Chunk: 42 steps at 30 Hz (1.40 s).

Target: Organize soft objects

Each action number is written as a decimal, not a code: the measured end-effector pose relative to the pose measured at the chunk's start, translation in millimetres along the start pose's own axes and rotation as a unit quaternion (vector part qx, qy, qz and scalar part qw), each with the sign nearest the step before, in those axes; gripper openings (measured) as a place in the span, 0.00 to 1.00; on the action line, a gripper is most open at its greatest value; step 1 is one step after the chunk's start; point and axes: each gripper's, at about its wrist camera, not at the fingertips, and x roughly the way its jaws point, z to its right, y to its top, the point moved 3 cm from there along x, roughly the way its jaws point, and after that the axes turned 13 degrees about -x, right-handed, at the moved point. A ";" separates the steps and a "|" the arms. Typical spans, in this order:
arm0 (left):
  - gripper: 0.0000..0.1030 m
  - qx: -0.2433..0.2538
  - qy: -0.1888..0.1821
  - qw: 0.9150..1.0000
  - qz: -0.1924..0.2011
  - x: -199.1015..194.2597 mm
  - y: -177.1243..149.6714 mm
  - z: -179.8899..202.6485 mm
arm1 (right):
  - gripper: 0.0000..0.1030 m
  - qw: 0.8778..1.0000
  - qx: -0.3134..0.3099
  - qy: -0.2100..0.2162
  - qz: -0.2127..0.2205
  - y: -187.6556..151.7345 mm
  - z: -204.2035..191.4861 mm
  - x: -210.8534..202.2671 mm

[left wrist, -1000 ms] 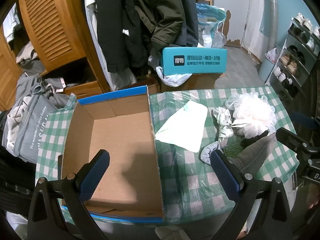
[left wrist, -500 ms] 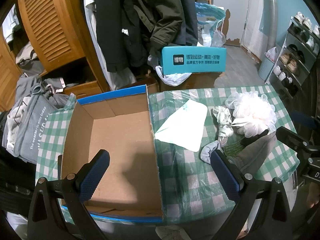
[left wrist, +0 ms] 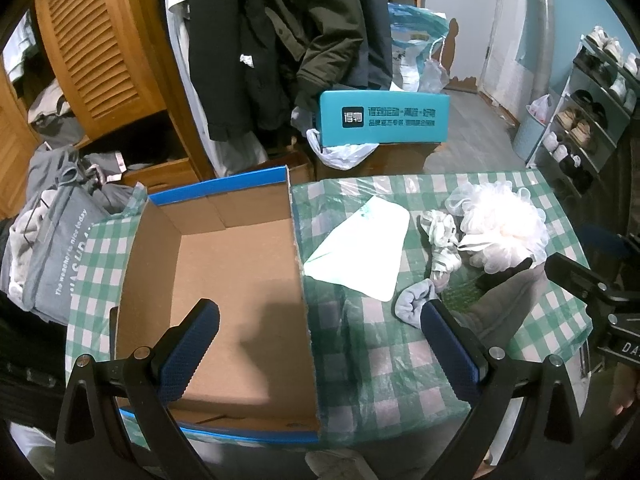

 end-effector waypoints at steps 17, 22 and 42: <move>0.99 -0.003 -0.005 1.000 -0.003 -1.6 1.9 0.7 | 0.81 1.000 0.001 -0.001 -0.005 -1.0 1.8 1.3; 0.99 -0.004 -0.005 1.000 -0.003 -1.6 2.4 0.4 | 0.81 1.000 0.001 -0.001 -0.005 -0.7 2.1 1.2; 0.99 -0.007 0.008 0.999 -0.035 23.7 -4.8 5.8 | 0.81 0.999 0.017 -0.023 -0.035 -13.6 18.0 15.9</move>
